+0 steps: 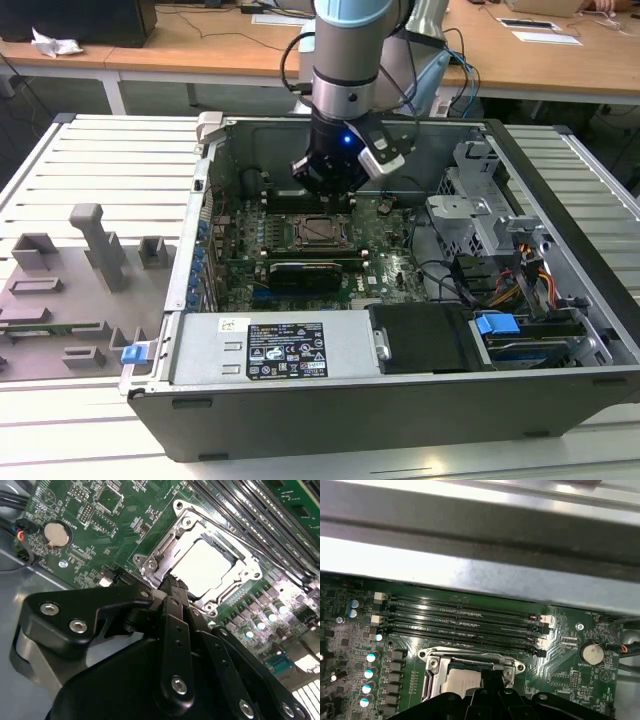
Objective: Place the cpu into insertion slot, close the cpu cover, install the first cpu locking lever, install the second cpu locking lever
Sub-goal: 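Install the second cpu locking lever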
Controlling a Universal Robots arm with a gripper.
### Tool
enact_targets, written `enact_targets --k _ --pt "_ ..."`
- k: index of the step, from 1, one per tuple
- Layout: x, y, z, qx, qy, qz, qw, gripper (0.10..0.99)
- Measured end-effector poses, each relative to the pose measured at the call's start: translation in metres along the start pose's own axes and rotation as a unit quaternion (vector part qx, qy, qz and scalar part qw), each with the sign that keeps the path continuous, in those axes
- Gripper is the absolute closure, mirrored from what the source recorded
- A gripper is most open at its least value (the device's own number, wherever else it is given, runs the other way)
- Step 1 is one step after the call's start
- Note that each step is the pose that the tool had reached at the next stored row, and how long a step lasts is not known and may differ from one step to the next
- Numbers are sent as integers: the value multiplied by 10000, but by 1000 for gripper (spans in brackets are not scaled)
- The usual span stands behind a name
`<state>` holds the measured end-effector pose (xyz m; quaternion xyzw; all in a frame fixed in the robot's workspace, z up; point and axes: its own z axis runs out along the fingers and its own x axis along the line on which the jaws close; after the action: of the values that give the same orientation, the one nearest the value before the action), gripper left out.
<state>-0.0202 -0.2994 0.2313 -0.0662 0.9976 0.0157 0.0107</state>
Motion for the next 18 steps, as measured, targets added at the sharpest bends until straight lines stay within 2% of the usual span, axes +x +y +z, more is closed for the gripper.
enact_targets --k 1,3,4,5,7,12,15,17,18 --pt "-2 2 -70 0 0 0 10000 980" --pt "-4 5 -159 -1 6 0 10000 980" --pt "-9 5 -172 -6 34 0 10000 980" --pt "-16 -3 -174 -13 97 3 10000 980" --pt "-13 -27 -174 -15 106 4 9999 980" --pt "5 -166 -178 -70 95 99 9999 980" --pt "26 -326 -183 -112 89 112 9998 980" --pt "32 -372 -185 -123 88 112 9998 980" --pt "42 -440 -187 -160 84 113 9998 980"
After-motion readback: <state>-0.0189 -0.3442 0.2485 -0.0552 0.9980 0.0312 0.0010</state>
